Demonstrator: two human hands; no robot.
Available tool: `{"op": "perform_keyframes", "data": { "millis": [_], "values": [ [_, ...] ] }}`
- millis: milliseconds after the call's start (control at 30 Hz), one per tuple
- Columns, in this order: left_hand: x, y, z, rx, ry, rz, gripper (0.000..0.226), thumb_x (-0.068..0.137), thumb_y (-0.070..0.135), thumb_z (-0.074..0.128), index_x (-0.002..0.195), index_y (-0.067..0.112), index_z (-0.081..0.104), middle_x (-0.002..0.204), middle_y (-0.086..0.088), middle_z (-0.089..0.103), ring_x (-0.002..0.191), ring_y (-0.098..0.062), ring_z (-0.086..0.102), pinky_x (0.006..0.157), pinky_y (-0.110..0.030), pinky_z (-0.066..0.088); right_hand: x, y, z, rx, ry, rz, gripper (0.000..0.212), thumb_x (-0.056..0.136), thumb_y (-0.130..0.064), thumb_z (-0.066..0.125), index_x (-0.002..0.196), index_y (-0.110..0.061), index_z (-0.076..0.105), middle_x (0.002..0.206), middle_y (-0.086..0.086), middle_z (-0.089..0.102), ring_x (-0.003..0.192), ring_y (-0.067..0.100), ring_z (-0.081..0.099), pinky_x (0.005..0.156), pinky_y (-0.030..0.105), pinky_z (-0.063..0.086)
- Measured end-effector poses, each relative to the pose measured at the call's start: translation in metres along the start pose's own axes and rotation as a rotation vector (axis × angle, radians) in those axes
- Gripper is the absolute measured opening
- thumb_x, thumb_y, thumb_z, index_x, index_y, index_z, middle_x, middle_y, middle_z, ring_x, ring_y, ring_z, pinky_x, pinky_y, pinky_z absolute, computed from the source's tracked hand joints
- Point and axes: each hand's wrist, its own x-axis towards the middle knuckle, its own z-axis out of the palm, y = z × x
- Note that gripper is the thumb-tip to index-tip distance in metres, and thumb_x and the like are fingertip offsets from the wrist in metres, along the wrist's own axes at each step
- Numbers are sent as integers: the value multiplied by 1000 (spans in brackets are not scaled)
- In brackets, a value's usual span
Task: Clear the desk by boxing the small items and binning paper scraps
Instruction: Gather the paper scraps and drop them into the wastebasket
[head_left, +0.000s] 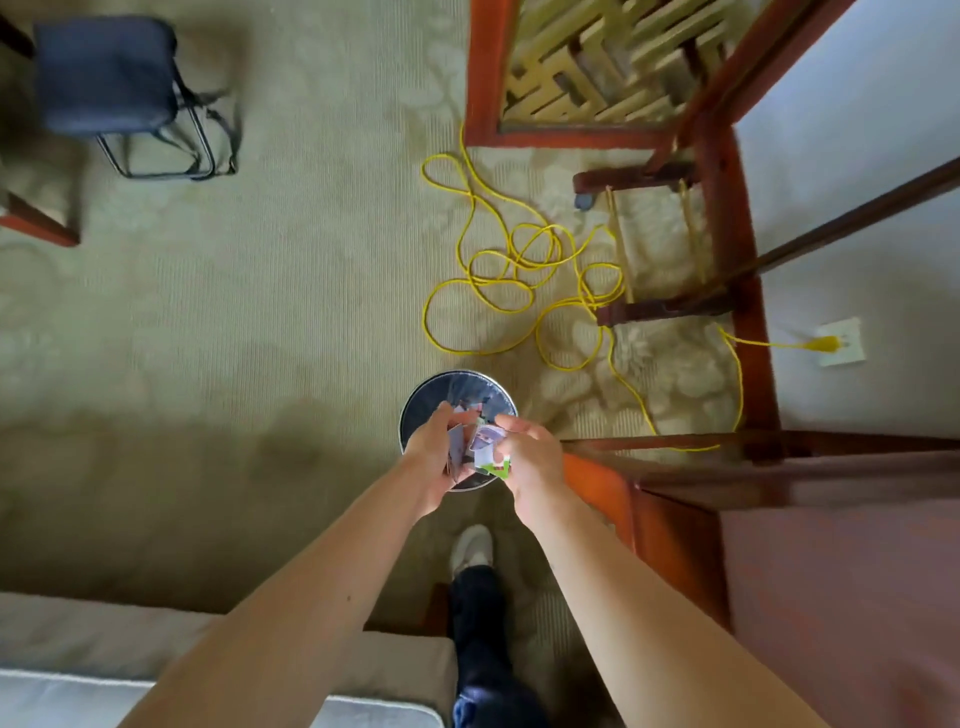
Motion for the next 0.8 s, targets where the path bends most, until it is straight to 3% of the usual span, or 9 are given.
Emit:
{"op": "perform_keyframes", "data": {
  "millis": [100, 167, 233, 300, 367, 467, 667, 733, 800],
  "values": [
    [28, -4, -5, -30, 25, -74, 50, 99, 48, 41, 125, 10, 60, 97, -12, 64, 72, -22, 60, 54, -27, 48, 28, 8, 11, 44, -24, 113, 37, 76, 9, 48, 90, -19, 68, 110, 6, 65, 100, 23, 59, 97, 42, 50],
    [40, -4, -7, -42, 34, -96, 49, 100, 48, 38, 129, 13, 56, 105, -8, 65, 90, -23, 61, 72, -35, 49, 40, 9, 17, 95, -83, 186, 28, 86, -2, 50, 104, -16, 67, 117, 6, 62, 110, 23, 57, 97, 38, 50],
    [46, -3, -8, 0, 54, -117, 51, 100, 50, 35, 139, 18, 46, 133, -4, 56, 121, -26, 52, 97, -45, 41, 46, 9, 20, 93, -122, 249, 28, 91, -16, 54, 118, -15, 61, 126, 5, 58, 121, 24, 52, 99, 40, 45],
    [48, -2, -11, 50, 107, -124, 52, 101, 48, 35, 144, 18, 41, 148, -4, 43, 135, -28, 40, 108, -46, 33, 47, 7, 20, 80, -160, 286, 33, 96, -23, 50, 128, -16, 53, 133, 4, 51, 132, 27, 42, 108, 47, 34],
    [47, -2, -15, 61, 163, -120, 49, 101, 46, 37, 141, 18, 44, 147, -4, 43, 135, -28, 41, 107, -46, 35, 46, 7, 19, 67, -166, 292, 41, 99, -24, 44, 138, -14, 45, 144, 5, 42, 139, 30, 32, 111, 54, 27],
    [36, -5, -18, 97, 172, -99, 45, 102, 45, 34, 135, 20, 50, 142, -5, 48, 131, -26, 45, 103, -44, 38, 37, 11, 14, 90, -134, 275, 43, 102, -23, 39, 144, -13, 39, 153, 5, 35, 138, 31, 34, 108, 57, 32],
    [-12, -16, -9, 158, 41, 29, 37, 101, 30, 42, 129, 10, 54, 127, -9, 59, 127, -28, 51, 96, -41, 43, -25, 4, -8, 217, -83, 179, 39, 102, -8, 32, 137, -6, 48, 139, 11, 53, 124, 27, 54, 100, 43, 48],
    [-38, -18, -1, 157, 33, 61, 31, 99, 24, 49, 123, 8, 59, 102, -5, 63, 107, -26, 62, 78, -32, 49, -57, 2, -19, 199, -66, 111, 38, 101, -4, 33, 134, -4, 52, 127, 14, 60, 110, 26, 61, 93, 38, 52],
    [-65, -19, 6, 164, 25, 87, 21, 96, 20, 52, 108, 10, 66, 78, 0, 62, 69, -16, 63, 65, -25, 51, -89, 7, -31, 129, -41, -15, 33, 98, 1, 41, 128, -2, 53, 100, 11, 64, 79, 18, 62, 72, 28, 53]
  ]
}}
